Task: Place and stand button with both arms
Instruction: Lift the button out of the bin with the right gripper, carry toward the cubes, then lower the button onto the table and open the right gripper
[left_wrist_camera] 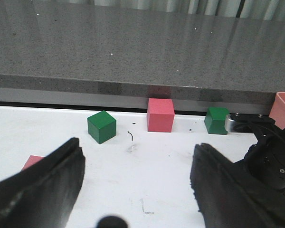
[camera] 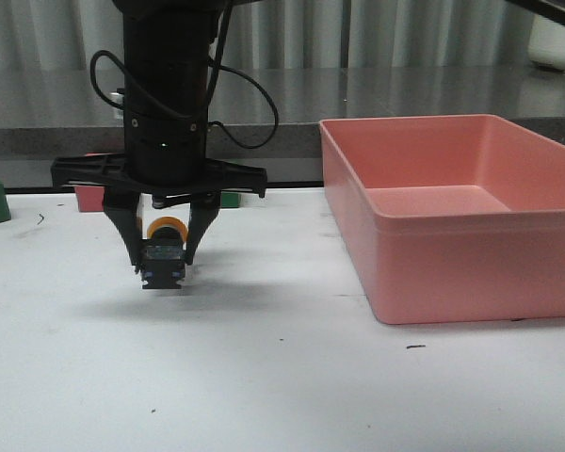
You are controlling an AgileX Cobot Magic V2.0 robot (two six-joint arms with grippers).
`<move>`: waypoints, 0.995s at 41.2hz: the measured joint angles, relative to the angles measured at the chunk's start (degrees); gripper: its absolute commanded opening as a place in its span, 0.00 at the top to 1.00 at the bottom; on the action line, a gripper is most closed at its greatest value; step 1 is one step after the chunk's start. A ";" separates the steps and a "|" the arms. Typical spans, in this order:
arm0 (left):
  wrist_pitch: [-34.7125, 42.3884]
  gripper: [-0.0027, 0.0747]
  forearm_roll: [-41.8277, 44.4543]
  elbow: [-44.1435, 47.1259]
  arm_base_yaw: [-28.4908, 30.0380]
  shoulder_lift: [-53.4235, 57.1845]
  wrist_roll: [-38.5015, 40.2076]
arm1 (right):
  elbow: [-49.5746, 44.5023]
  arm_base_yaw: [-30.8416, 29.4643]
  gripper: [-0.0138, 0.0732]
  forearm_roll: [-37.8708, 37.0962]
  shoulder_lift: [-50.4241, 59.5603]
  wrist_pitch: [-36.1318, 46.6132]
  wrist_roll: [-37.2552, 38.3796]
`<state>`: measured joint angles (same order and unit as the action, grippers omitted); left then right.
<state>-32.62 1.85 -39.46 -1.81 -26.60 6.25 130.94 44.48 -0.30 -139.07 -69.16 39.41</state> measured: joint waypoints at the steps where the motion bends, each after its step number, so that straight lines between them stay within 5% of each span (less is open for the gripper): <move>1: 0.00 0.36 0.00 0.00 0.00 0.00 0.00 | 0.00 0.00 0.57 0.00 0.00 0.24 0.12; 26: 0.00 0.36 0.00 0.00 0.00 0.00 0.00 | 0.11 -0.20 0.56 1.17 -2.36 1.01 3.28; 35: 0.00 0.36 0.00 0.00 0.00 0.00 0.00 | 0.11 -0.20 0.22 1.27 -2.36 1.01 3.31; 41: 0.00 0.36 0.00 0.00 0.00 0.00 0.00 | 0.11 -0.20 0.16 1.29 -2.36 1.32 3.31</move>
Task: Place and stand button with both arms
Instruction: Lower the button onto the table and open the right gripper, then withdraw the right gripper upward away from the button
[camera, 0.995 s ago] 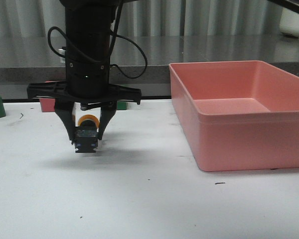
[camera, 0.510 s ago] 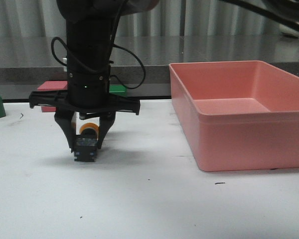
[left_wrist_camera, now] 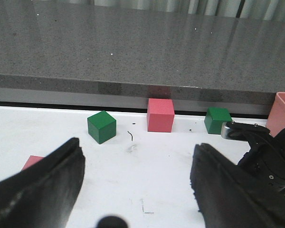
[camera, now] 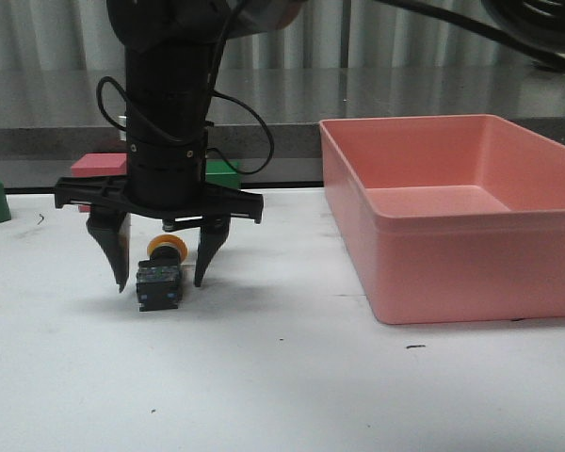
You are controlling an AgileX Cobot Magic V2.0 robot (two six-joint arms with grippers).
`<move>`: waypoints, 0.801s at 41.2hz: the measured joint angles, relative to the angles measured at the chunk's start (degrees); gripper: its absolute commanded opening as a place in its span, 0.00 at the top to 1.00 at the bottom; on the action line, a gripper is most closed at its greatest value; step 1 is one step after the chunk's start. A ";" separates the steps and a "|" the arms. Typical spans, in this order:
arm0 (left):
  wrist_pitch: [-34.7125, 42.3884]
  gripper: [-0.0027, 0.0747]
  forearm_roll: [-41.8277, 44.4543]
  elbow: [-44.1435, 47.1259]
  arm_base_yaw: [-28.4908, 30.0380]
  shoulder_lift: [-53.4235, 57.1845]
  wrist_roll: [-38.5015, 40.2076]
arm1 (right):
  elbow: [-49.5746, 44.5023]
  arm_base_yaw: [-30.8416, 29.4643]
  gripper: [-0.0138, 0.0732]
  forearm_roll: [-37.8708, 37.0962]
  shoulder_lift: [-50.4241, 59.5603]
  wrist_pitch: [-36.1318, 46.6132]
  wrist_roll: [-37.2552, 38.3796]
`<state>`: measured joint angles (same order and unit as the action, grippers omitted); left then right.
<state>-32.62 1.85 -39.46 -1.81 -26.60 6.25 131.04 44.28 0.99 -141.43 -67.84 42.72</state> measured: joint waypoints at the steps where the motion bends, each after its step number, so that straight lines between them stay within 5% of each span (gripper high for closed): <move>1: 0.00 0.36 0.00 0.00 0.00 0.00 0.00 | 0.00 0.00 0.16 0.00 0.00 -0.02 -0.11; 10: 0.00 0.36 0.00 0.00 0.00 0.00 0.00 | 0.00 0.00 0.16 -0.32 3.67 -1.17 -7.31; 24: 0.00 0.36 0.00 0.00 0.00 0.00 0.00 | 0.00 -0.02 0.16 -7.59 20.22 -3.40 -28.47; 33: 0.00 0.36 0.00 0.00 0.00 0.00 0.00 | -8.55 -0.02 0.16 -7.96 31.67 -3.62 -35.56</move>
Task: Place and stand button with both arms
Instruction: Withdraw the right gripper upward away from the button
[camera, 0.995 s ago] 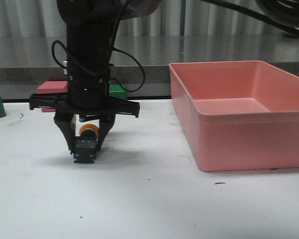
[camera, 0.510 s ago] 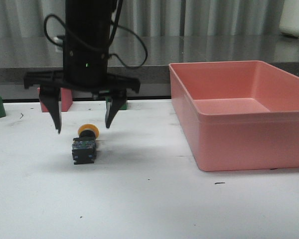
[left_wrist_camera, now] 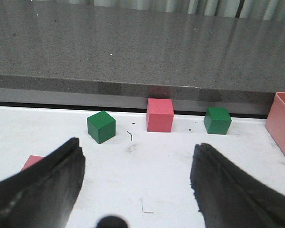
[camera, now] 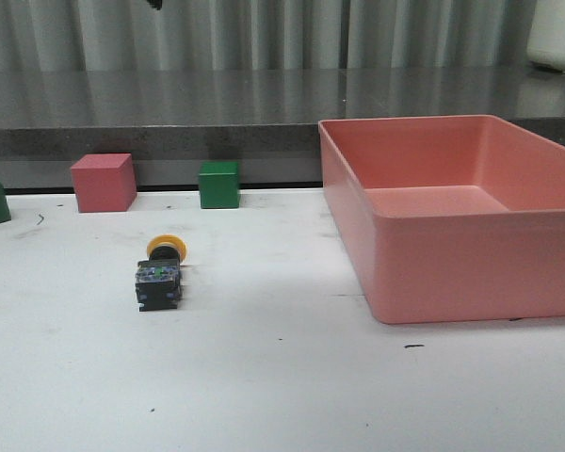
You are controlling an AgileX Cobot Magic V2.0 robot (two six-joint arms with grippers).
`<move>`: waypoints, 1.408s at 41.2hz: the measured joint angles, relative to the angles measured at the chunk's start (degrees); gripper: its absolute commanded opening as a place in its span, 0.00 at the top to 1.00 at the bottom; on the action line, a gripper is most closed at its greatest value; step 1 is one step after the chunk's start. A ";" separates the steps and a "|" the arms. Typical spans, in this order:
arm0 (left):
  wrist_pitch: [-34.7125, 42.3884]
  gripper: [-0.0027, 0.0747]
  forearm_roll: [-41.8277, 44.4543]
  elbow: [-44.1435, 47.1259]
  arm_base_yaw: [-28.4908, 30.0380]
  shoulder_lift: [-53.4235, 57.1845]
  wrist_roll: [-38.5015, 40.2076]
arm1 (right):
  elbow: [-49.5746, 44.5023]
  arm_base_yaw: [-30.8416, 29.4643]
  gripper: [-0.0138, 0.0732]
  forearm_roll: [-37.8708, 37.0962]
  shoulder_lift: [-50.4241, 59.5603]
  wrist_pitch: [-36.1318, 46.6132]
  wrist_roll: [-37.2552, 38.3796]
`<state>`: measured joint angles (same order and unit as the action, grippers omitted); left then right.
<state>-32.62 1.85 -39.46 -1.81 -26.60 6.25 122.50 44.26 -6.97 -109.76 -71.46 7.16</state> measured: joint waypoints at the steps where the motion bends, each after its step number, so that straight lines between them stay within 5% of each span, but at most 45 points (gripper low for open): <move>1: 0.00 0.36 0.00 0.00 0.00 0.00 0.00 | -1.95 0.00 0.16 -0.07 1.07 -0.09 -0.63; 34: 0.00 0.36 0.00 0.00 0.00 0.00 0.00 | -65.15 -6.67 0.16 2.72 52.15 25.64 -4.77; 58: 0.00 0.36 0.00 0.00 0.00 0.00 0.00 | -85.71 -6.67 0.18 3.15 80.62 33.48 -4.77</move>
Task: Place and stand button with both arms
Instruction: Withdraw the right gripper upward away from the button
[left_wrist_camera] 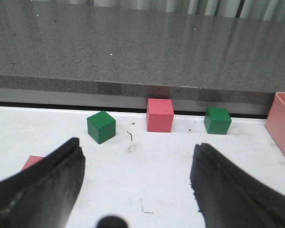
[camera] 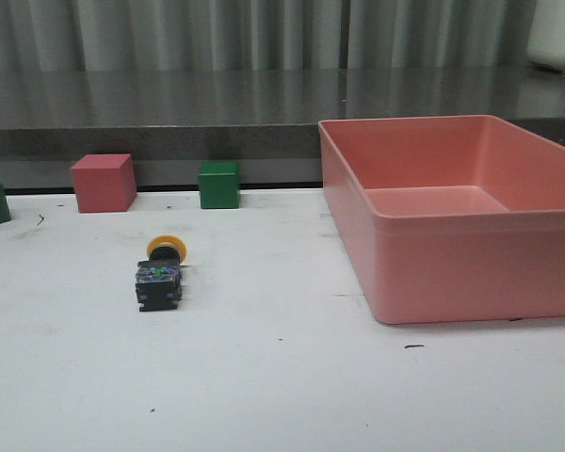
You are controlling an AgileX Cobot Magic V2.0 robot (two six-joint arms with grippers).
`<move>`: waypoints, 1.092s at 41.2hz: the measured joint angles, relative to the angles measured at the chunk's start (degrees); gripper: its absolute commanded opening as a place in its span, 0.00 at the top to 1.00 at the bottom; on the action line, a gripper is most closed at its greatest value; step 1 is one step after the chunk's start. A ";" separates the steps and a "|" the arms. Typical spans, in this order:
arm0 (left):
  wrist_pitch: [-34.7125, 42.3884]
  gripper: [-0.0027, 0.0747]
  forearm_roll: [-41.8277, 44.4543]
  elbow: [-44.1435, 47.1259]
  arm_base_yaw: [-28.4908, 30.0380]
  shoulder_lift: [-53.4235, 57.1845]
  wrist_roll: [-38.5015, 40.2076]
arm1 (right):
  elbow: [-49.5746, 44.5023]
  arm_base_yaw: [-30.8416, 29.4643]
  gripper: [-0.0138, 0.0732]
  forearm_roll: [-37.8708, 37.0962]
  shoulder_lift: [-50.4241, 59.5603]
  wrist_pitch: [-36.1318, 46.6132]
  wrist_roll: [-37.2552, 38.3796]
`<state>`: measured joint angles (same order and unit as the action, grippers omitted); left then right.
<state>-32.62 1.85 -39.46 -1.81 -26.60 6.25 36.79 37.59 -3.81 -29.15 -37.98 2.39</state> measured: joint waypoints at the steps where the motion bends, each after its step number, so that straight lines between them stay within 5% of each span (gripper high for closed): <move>1: 0.00 0.36 0.00 0.00 0.00 0.00 0.00 | -0.07 0.00 0.18 0.00 0.35 0.00 0.00; 32: 1.27 0.34 -1.85 0.00 0.00 0.00 0.00 | -0.42 0.00 0.18 0.00 1.05 0.44 0.00; 45: -4.32 0.27 -1.85 -5.08 -0.09 -4.16 -0.96 | -0.42 0.00 0.18 0.00 1.05 0.44 0.00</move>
<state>-36.95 0.00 -44.54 -1.90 -30.77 5.30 36.37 37.59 -3.81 -28.09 -37.54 2.39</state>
